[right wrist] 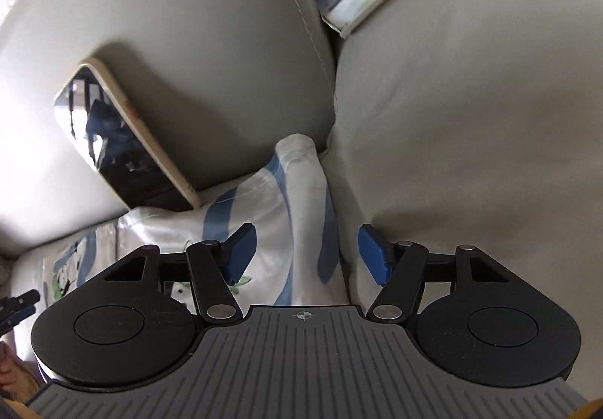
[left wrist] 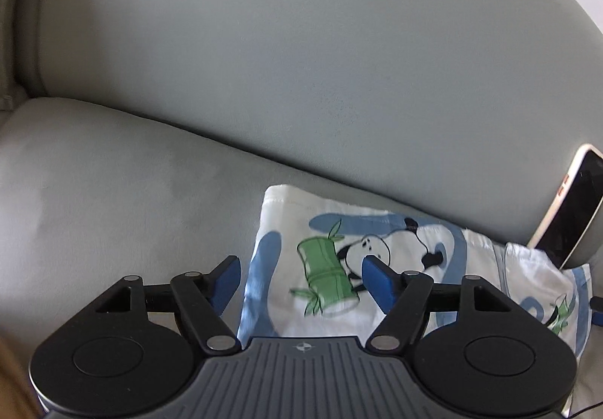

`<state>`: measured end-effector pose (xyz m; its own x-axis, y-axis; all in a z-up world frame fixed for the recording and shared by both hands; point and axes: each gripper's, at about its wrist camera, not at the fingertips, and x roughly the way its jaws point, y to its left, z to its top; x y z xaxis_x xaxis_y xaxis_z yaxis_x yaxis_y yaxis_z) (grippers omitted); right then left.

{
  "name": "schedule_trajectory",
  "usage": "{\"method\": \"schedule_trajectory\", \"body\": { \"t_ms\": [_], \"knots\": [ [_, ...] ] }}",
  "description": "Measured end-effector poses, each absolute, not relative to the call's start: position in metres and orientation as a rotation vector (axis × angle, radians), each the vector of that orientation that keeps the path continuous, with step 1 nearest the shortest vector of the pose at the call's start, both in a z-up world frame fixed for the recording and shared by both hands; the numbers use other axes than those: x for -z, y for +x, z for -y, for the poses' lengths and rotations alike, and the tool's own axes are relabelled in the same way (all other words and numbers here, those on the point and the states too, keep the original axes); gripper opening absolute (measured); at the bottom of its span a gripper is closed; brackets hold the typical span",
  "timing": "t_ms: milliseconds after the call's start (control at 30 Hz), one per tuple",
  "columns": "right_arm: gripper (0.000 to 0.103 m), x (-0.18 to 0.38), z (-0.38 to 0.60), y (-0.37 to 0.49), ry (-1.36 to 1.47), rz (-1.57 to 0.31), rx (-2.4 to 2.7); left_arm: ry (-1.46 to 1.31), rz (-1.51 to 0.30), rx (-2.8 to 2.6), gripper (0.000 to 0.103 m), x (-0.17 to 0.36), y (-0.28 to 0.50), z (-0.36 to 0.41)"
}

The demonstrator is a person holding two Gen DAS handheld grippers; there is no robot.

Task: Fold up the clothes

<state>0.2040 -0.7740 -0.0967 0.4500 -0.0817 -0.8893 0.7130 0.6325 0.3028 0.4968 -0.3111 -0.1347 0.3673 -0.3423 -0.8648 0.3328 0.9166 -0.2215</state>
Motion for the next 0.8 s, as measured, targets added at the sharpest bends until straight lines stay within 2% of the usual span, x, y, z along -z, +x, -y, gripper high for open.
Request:
{"method": "schedule_trajectory", "body": {
  "t_ms": [167,333,433,500,533,567,600,633,800],
  "knots": [
    [0.065,0.113,0.798,0.198,0.877,-0.902,0.492,0.027,-1.092,0.477,0.070,0.157,0.503,0.324],
    [0.060,0.117,0.798,0.211,0.824,-0.911,0.473,0.109,-1.050,0.503,0.073,0.159,0.500,0.341],
    [0.059,0.116,0.789,0.224,0.756,-0.888,0.508,0.196,-1.022,0.512,0.070,0.158,0.494,0.356],
    [0.057,0.116,0.780,0.234,0.685,-0.899,0.538,0.249,-1.000,0.525,0.058,0.157,0.489,0.364],
    [0.049,0.115,0.774,0.240,0.631,-0.918,0.554,0.260,-0.992,0.536,0.041,0.155,0.487,0.366],
    [0.039,0.114,0.768,0.244,0.573,-0.942,0.572,0.266,-0.990,0.546,0.013,0.153,0.486,0.368],
    [0.010,0.112,0.764,0.247,0.523,-0.965,0.588,0.267,-0.994,0.557,0.000,0.150,0.484,0.369],
    [0.000,0.110,0.761,0.248,0.504,-0.977,0.593,0.276,-0.992,0.567,0.000,0.147,0.482,0.369],
    [0.000,0.084,0.745,0.231,0.472,-0.952,0.587,0.289,-0.930,0.600,0.000,0.123,0.460,0.353]
  ]
}}
